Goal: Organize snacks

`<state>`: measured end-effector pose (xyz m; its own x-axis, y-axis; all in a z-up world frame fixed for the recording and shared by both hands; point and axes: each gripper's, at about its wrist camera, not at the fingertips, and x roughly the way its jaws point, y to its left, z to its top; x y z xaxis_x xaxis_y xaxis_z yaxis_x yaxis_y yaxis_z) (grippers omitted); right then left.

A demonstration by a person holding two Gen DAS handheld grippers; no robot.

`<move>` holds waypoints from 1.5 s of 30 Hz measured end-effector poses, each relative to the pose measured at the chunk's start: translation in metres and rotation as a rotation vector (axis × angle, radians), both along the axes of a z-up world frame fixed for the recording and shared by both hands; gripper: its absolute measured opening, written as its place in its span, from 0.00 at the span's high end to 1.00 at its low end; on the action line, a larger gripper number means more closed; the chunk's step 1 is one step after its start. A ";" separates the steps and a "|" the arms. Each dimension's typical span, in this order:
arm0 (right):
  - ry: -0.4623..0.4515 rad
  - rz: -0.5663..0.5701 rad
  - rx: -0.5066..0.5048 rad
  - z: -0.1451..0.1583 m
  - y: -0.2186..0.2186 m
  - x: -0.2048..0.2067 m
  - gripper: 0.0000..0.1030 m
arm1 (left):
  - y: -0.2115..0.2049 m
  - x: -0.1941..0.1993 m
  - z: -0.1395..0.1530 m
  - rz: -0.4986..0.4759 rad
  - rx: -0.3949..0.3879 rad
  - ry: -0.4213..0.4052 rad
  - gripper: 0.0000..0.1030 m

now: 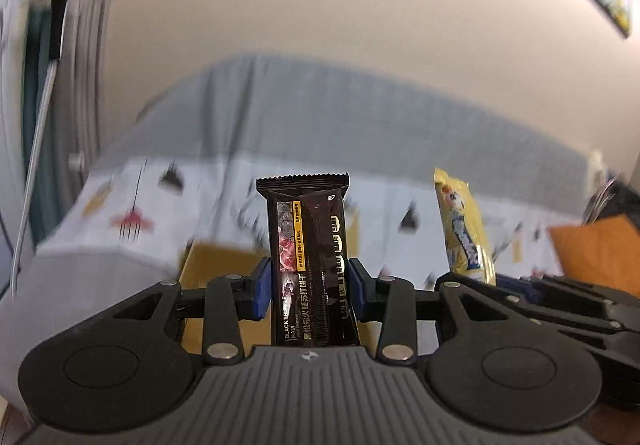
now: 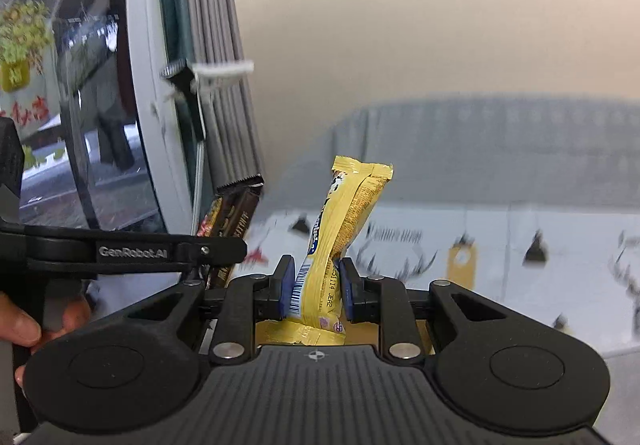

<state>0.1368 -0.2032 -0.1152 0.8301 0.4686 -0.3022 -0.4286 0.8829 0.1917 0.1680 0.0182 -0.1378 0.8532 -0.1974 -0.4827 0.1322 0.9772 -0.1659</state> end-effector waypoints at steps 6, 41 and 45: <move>0.225 0.032 -0.029 -0.081 0.031 0.043 0.75 | 0.014 0.048 -0.095 0.005 -0.001 0.259 0.58; 0.324 -0.104 -0.048 0.033 0.022 -0.120 0.01 | -0.028 -0.164 0.092 0.109 0.147 0.161 0.00; 0.325 -0.146 -0.092 0.050 0.023 -0.143 0.01 | -0.035 -0.181 0.107 0.127 0.172 0.161 0.00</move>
